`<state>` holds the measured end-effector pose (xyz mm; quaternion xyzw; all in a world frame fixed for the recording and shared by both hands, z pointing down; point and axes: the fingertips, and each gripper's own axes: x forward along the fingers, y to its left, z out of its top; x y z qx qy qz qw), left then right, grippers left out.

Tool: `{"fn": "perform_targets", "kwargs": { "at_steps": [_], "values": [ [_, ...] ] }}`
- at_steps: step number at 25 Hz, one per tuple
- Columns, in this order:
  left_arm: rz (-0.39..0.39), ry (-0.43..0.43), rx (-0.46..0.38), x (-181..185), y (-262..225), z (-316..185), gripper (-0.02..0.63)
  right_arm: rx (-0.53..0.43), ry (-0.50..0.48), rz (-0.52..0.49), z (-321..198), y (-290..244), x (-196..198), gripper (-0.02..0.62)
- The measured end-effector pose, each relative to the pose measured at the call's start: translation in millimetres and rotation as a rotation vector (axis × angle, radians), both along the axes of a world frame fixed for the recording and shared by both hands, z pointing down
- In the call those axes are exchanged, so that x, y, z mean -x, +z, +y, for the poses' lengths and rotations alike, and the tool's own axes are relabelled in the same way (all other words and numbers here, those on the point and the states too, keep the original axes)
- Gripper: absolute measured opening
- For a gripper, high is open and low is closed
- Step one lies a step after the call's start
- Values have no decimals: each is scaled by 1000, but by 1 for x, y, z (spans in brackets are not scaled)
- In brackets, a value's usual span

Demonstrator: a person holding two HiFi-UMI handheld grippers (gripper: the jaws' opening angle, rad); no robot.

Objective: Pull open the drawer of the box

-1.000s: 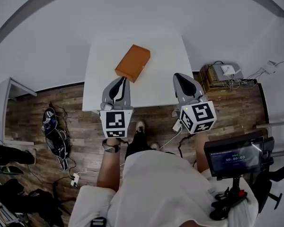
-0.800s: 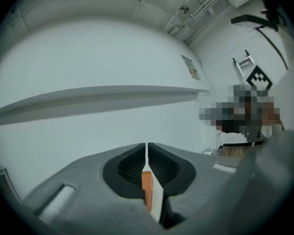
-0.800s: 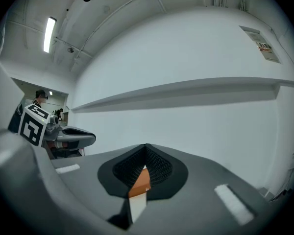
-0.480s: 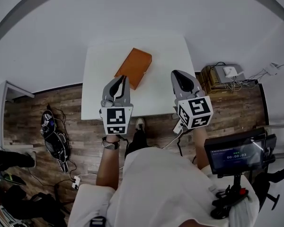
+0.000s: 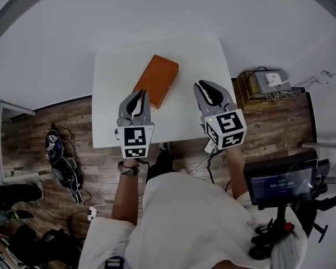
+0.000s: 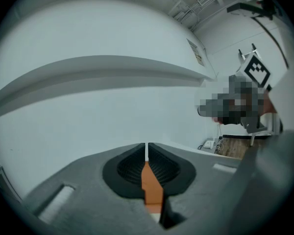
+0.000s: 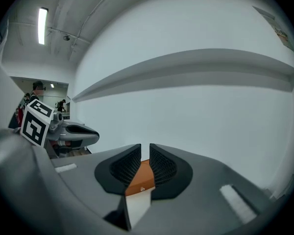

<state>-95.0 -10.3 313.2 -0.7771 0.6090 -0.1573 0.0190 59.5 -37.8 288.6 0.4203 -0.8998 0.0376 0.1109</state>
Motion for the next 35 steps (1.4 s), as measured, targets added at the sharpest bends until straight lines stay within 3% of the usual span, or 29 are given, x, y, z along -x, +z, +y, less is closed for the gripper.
{"fn": "perform_targets", "kwargs": {
  "at_steps": [8,20,35],
  "values": [
    [21,27,95,29,43,-68,57,108,17,46,-78,55,31,64],
    [51,21,211,50,95,-95,82,246,37,121,-115,128,36,81],
    [83,-14,379,77,183,-108,83,417,-7,192,-135,227,62,81]
  ]
}}
